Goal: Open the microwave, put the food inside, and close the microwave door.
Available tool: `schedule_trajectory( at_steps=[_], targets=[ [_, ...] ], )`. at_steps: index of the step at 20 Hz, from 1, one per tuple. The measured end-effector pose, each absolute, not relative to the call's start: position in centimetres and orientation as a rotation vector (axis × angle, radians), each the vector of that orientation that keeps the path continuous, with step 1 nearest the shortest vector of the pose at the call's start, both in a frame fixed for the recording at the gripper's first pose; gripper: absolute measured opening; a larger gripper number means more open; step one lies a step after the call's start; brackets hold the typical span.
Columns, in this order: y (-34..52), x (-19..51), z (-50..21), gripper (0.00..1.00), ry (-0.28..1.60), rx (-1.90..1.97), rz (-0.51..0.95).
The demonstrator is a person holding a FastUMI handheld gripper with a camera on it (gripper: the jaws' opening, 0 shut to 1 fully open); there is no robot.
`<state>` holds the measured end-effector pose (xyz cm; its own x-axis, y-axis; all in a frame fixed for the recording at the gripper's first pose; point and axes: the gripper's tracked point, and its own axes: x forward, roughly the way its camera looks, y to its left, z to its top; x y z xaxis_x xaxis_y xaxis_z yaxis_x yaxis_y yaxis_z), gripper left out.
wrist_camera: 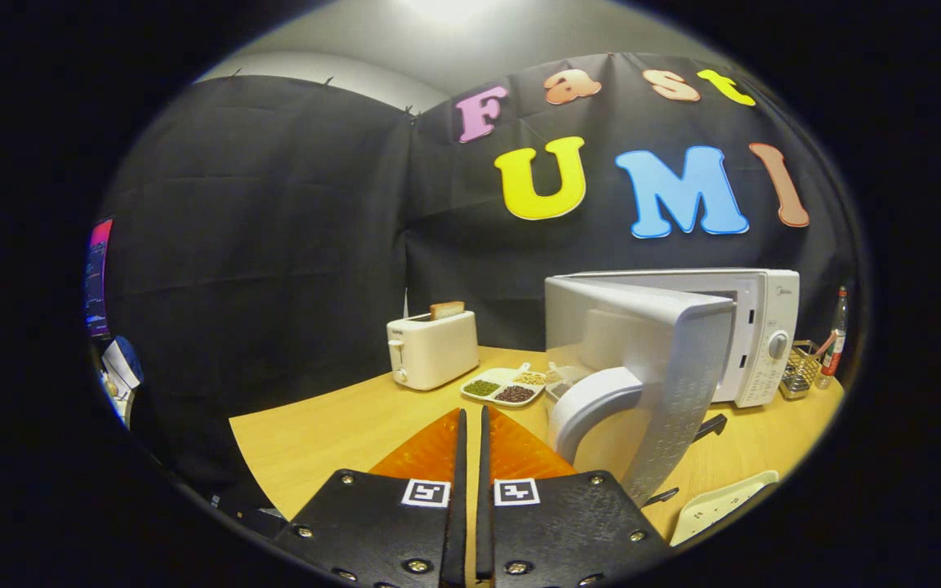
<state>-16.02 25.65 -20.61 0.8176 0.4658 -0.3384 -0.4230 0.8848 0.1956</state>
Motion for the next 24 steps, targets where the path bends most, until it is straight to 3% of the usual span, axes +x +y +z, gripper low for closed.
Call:
schedule_trajectory(
  at_steps=[15,24],
  targets=[
    [6.3,-3.9,-24.3,0.06,0.369,0.016,0.042],
    [2.0,2.4,-26.3,0.05,0.375,0.007,-0.068]
  ],
)
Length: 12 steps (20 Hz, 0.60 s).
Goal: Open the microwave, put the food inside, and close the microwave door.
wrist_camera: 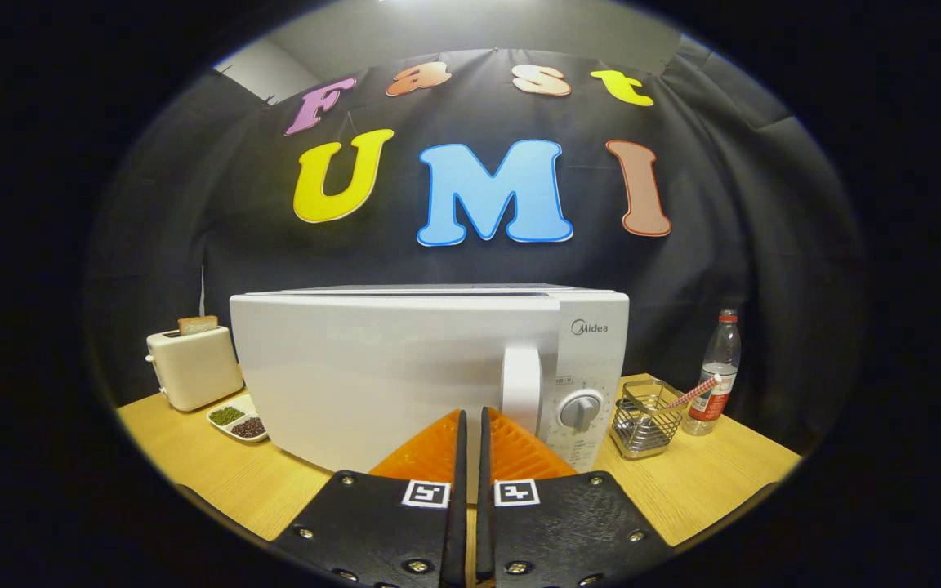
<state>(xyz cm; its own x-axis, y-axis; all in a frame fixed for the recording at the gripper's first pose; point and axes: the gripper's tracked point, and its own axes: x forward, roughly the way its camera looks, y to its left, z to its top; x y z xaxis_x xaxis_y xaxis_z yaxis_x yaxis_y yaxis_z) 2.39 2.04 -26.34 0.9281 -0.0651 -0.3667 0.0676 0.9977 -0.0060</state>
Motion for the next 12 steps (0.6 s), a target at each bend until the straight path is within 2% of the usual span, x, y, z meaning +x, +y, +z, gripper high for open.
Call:
schedule_trajectory(
  at_steps=[9,12],
  targets=[
    [2.5,6.8,-27.9,0.06,0.382,-0.041,-0.111],
    [2.4,7.0,-27.9,0.10,0.387,-0.057,-0.127]
  ],
)
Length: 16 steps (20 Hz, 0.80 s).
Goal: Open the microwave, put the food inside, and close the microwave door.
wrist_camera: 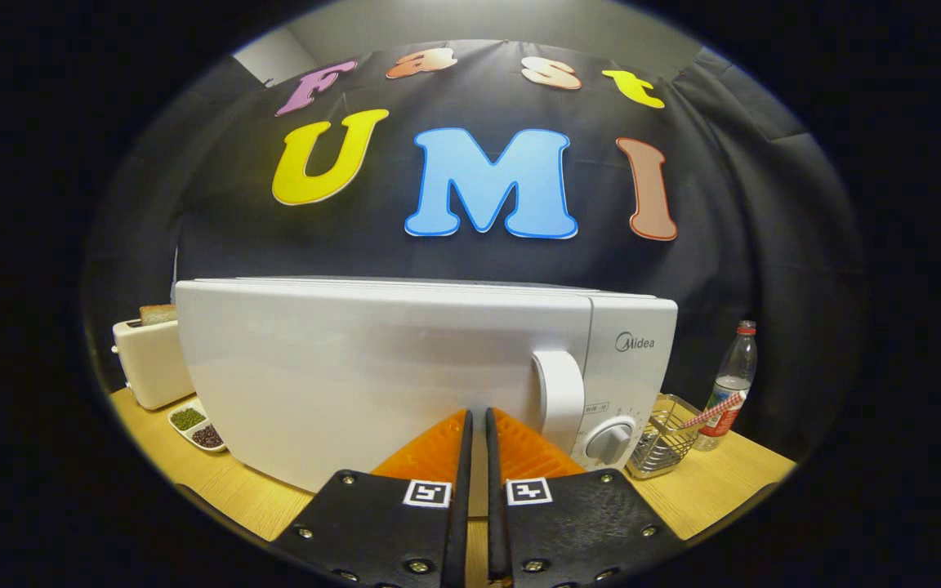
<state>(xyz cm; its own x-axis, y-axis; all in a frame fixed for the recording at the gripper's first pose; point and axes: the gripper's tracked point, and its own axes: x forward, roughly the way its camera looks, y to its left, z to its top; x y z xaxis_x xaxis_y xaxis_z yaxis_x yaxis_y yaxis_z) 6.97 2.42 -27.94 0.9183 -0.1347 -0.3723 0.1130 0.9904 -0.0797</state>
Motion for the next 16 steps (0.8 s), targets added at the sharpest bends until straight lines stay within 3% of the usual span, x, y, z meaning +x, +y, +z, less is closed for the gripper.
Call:
schedule_trajectory(
  at_steps=[16],
  targets=[
    [2.6,7.2,-17.6,0.12,0.330,-0.018,-0.090]
  ],
)
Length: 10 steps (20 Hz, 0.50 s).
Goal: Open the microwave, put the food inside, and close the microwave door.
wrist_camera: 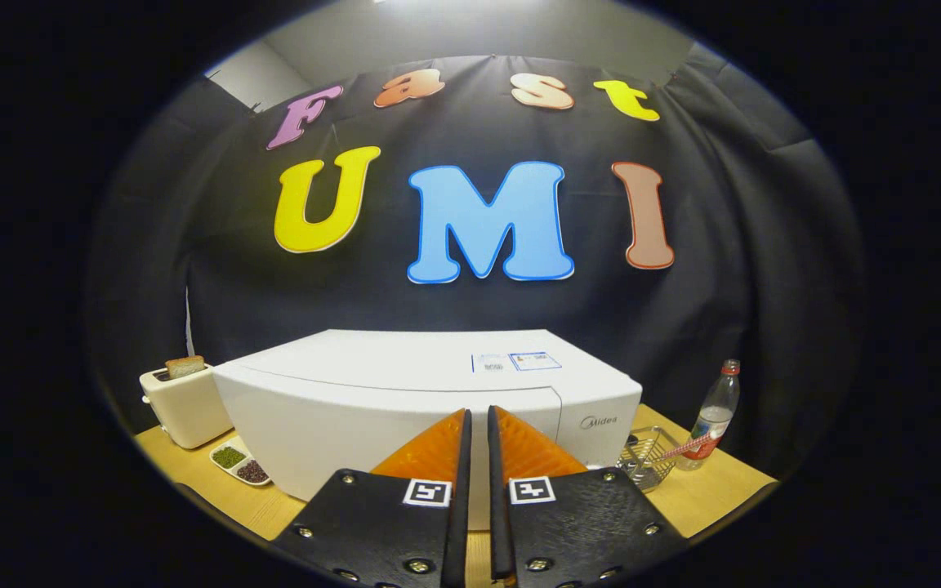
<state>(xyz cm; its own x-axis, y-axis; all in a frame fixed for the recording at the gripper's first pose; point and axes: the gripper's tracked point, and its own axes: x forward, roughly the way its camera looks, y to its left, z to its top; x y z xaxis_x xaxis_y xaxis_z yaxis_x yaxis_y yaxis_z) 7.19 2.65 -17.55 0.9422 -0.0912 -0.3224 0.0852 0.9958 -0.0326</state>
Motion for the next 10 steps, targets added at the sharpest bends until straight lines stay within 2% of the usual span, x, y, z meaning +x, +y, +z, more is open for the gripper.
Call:
schedule_trajectory(
  at_steps=[5,10],
  targets=[
    [2.7,8.0,-11.3,0.11,0.208,-0.028,-0.100],
    [1.7,8.0,-7.7,0.11,0.190,0.029,-0.075]
  ],
)
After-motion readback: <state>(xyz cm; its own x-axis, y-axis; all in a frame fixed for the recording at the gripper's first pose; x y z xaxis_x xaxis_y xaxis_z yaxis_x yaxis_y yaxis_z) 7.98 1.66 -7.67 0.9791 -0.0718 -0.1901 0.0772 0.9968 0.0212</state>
